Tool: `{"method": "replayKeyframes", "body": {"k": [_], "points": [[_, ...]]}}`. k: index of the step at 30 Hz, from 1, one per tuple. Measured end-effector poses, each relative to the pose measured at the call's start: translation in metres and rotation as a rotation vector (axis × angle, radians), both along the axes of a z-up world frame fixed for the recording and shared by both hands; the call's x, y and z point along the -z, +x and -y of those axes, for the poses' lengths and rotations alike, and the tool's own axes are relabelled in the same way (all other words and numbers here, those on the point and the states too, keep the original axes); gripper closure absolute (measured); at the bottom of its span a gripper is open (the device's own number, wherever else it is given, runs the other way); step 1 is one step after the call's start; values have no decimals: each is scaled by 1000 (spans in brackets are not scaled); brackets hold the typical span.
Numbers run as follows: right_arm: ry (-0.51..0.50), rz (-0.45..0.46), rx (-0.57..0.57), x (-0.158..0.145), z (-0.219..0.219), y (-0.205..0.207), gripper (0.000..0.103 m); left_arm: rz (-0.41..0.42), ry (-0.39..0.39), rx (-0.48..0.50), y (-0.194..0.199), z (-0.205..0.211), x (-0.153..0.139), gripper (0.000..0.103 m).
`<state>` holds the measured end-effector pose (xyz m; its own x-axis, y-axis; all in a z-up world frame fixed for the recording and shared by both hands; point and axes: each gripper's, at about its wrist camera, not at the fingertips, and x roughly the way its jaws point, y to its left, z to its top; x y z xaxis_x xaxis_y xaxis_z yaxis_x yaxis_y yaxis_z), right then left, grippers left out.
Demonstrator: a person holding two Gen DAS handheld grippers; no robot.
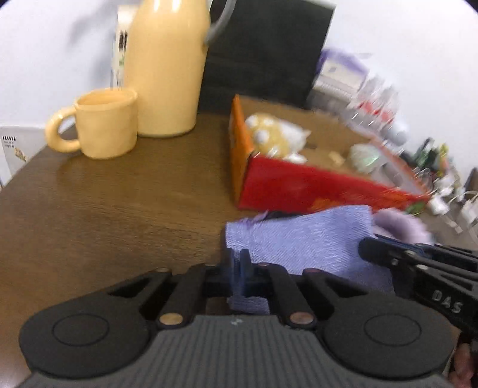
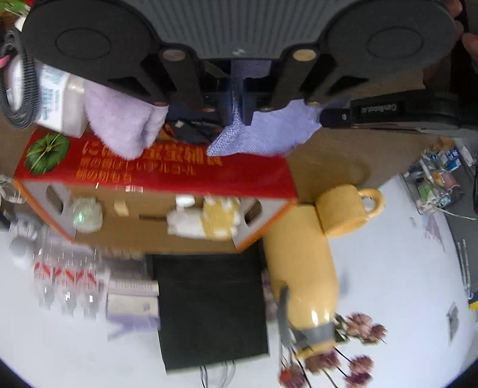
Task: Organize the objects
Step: 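Grasp the purple cloth pouch with both tools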
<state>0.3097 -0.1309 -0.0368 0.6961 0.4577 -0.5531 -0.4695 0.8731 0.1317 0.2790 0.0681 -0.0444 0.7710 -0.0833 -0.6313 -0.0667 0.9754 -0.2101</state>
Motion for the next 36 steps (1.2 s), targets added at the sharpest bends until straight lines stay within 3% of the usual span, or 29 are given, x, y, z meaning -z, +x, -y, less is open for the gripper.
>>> {"method": "replayKeyframes", "body": {"k": [4, 6, 9, 15, 20, 22, 23, 24, 26, 32, 35, 36], "points": [[-2, 90, -44, -27, 13, -49, 98, 95, 8, 27, -62, 26, -28, 99], [15, 80, -63, -33, 26, -73, 98, 77, -26, 68, -93, 41, -25, 99], [17, 39, -45, -26, 50, -106, 97, 28, -47, 82, -124, 60, -11, 99], [-13, -42, 48, 4, 88, -152, 97, 11, 18, 128, -164, 98, 10, 99], [-34, -42, 137, 20, 108, -176, 90, 25, 118, 155, -181, 117, 27, 95], [-31, -58, 156, 26, 114, -180, 88, 47, 164, 164, -188, 121, 27, 82], [-33, -65, 160, 29, 115, -183, 86, 48, 160, 164, -190, 121, 28, 62], [-34, -71, 160, 30, 115, -184, 78, 41, 145, 159, -190, 118, 29, 50], [-32, -76, 162, 34, 115, -190, 69, 27, 117, 154, -188, 113, 31, 50], [-11, -64, 187, 38, 114, -182, 69, 27, 117, 164, -158, 114, 33, 51], [-84, -45, 168, 38, 101, -176, 68, 31, 165, 182, -153, 121, 34, 54], [-137, -34, 146, 37, 93, -176, 72, 33, 163, 191, -156, 121, 35, 62]]}}
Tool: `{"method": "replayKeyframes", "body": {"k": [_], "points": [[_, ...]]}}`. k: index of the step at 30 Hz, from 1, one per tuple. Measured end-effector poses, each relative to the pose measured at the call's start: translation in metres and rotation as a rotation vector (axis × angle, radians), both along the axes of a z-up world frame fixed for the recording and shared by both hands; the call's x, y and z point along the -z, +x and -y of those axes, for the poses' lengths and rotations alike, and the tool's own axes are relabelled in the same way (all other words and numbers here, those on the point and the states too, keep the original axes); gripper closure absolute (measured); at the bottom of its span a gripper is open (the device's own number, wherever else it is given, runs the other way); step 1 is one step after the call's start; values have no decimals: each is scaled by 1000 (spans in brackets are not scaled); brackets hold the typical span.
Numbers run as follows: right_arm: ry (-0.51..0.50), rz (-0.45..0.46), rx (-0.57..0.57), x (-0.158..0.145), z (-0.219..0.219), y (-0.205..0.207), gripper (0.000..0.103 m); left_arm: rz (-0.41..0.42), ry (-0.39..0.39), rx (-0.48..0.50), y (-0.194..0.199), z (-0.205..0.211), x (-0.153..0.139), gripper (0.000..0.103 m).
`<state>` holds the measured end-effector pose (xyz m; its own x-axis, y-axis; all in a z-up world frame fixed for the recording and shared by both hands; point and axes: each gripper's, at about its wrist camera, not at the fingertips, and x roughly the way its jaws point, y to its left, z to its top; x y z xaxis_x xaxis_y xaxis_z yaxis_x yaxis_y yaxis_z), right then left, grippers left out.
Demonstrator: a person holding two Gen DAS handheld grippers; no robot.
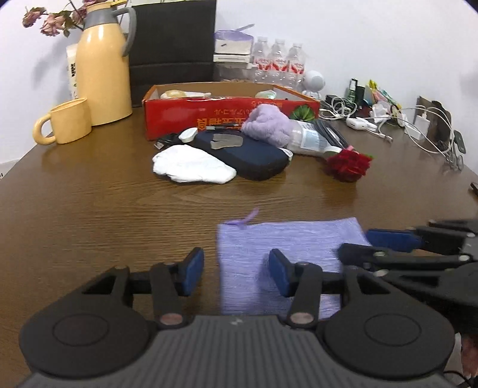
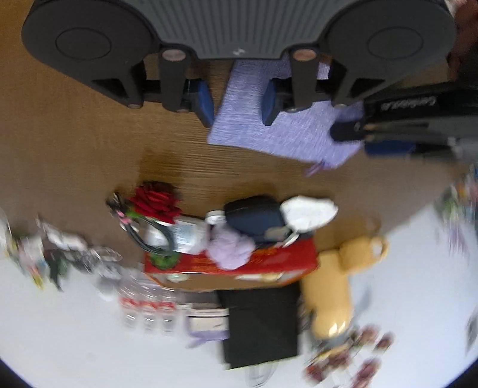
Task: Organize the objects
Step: 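Grasp the purple cloth pouch with both tools, then lower the purple pouch into the box and open both tools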
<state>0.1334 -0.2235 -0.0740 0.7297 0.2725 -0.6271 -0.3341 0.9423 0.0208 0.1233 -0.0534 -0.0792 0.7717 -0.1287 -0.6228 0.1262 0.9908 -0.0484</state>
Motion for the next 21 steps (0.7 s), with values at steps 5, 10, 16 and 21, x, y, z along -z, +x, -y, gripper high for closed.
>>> {"method": "replayKeyframes", "body": {"k": [5, 10, 16, 21], "points": [[-55, 20, -34, -2, -20, -7, 94, -7, -69, -8, -12, -7, -1, 86], [26, 53, -6, -13, -13, -16, 97, 14, -182, -11, -25, -22, -13, 89], [99, 85, -8, -36, -4, -9, 97, 113, -189, 6, -16, -23, -45, 89], [93, 180, -60, -73, -8, 34, 97, 196, -179, 33, 40, -33, -86, 90]]}}
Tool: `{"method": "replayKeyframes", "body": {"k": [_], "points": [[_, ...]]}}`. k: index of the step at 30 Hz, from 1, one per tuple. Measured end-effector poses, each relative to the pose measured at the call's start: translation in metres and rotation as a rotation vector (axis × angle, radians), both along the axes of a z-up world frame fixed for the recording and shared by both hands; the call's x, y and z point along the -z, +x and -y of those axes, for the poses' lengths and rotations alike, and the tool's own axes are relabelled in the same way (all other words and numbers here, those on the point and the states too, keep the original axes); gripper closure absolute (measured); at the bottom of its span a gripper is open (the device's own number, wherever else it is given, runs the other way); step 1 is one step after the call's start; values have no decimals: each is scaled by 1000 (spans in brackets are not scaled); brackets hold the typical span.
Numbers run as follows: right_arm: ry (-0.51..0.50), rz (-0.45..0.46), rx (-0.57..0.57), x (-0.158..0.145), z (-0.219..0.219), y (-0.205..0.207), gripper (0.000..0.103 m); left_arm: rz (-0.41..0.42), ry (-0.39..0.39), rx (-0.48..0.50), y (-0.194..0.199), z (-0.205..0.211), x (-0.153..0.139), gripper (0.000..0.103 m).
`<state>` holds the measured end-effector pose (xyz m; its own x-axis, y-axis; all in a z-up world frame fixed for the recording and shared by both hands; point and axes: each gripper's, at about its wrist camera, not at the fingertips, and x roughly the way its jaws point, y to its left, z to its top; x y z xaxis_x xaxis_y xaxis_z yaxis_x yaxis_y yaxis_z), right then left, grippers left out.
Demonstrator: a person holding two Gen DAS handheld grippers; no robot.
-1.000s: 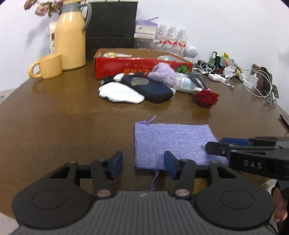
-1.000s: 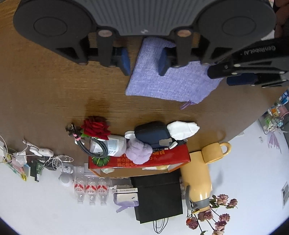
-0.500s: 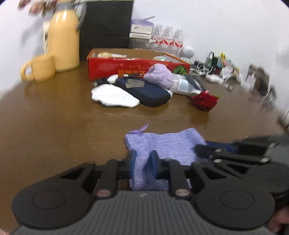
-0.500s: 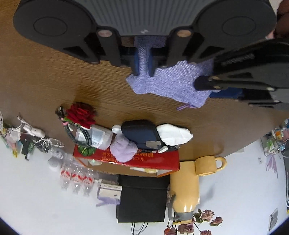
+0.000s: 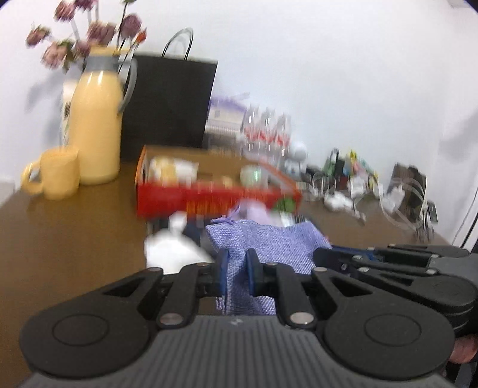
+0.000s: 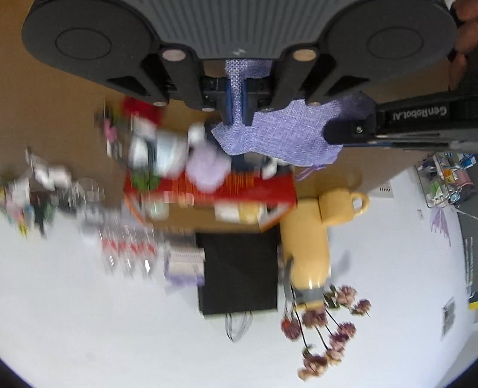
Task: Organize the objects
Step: 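Lower the purple pouch into the box and open both tools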
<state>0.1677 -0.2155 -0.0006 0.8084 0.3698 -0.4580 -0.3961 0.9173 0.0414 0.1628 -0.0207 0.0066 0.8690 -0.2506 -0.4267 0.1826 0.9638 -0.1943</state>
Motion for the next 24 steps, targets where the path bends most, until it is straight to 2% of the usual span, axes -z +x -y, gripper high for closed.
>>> {"method": "replayKeyframes", "body": {"k": [2, 5, 7, 11, 13, 14, 16, 17, 19, 20, 21, 23, 24], "points": [[18, 42, -28, -25, -1, 28, 97, 12, -30, 1, 37, -7, -18, 90], [57, 43, -105, -57, -8, 83, 97, -26, -39, -12, 108, -12, -40, 90], [39, 51, -110, -72, -18, 122, 97, -50, -37, -21, 155, -14, -51, 90], [16, -25, -104, -84, -42, 219, 97, -143, 36, -29, 247, -19, -51, 90], [-9, -107, -84, -72, -56, 266, 97, -234, 66, -39, 281, -26, -33, 90], [16, -180, -101, -61, -61, 286, 97, -275, 110, -29, 294, -26, -22, 90], [75, -331, -147, -32, -70, 319, 97, -326, 219, -68, 307, -28, 1, 89], [51, -355, -140, -17, -77, 328, 97, -347, 265, -65, 311, -27, 11, 88], [-11, -371, -121, 5, -88, 337, 97, -371, 298, -68, 314, -31, 24, 75], [-20, -400, -115, 15, -90, 341, 96, -373, 308, -67, 314, -31, 27, 59], [-20, -446, -106, 25, -92, 348, 90, -361, 302, -72, 313, -34, 28, 49], [-8, -556, -56, 42, -89, 360, 84, -328, 287, -79, 308, -37, 22, 41], [13, -567, -40, 44, -86, 361, 83, -306, 273, -93, 305, -39, 15, 39]]}}
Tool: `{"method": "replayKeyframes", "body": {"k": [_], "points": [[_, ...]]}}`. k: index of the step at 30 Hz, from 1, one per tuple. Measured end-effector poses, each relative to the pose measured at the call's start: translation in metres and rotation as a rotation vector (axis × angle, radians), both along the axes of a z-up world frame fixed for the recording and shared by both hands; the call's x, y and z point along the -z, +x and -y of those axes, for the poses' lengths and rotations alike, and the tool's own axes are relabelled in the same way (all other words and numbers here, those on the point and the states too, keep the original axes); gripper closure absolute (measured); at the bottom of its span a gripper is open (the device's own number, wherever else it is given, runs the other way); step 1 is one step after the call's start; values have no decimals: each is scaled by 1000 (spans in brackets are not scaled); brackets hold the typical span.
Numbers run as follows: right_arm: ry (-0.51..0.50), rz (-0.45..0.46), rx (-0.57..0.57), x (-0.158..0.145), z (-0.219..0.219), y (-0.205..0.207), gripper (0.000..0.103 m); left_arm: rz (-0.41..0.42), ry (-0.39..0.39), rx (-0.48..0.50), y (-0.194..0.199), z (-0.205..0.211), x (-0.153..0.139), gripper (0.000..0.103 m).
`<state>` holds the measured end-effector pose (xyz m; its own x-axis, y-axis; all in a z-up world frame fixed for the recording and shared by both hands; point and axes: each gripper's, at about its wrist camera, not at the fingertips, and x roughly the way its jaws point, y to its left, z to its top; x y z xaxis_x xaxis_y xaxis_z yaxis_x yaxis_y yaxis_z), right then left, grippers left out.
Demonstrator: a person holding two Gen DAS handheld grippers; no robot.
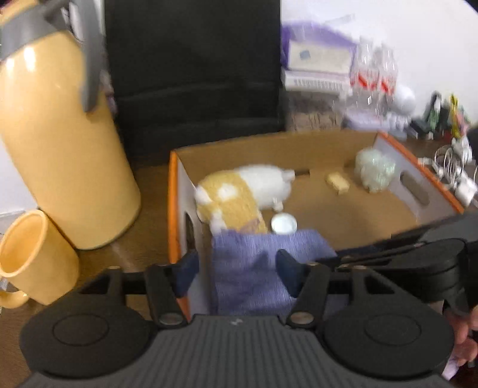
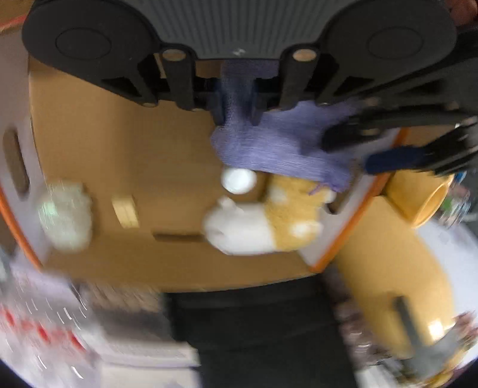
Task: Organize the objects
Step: 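Lower the purple pouch into the box and open both tools, then grasp the lavender fluffy item with right tool while left tool grasps a white lid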
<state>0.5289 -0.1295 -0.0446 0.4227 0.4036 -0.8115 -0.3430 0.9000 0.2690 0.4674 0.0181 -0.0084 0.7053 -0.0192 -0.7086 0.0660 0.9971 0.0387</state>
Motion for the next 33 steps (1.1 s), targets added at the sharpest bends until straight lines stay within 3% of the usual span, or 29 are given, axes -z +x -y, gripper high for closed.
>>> {"method": "replayKeyframes", "body": {"k": [2, 6, 10, 13, 16, 20, 23, 28, 33], "points": [[37, 33, 24, -10, 11, -7, 82, 43, -21, -4, -11, -4, -18, 37], [95, 166, 69, -64, 42, -35, 66, 172, -19, 4, -53, 1, -63, 25], [96, 336, 86, -122, 69, -85, 49, 277, -58, 11, -111, 8, -102, 19], [115, 450, 64, -148, 87, -135, 37, 324, -105, 34, -160, 18, -112, 10], [133, 549, 29, -150, 99, -195, 21, 364, -117, 46, -216, 30, -106, 2], [161, 620, 18, -132, 121, -279, 13, 423, -145, 44, -298, 37, -86, 0], [167, 630, 36, -103, 132, -336, 10, 410, -176, 25, -345, 36, -65, 0], [133, 572, 36, -72, 155, -407, 10, 357, -137, -18, -389, 30, -44, 0], [74, 590, 54, -87, 184, -448, 10, 368, -150, -12, -411, 23, -42, 0]]}}
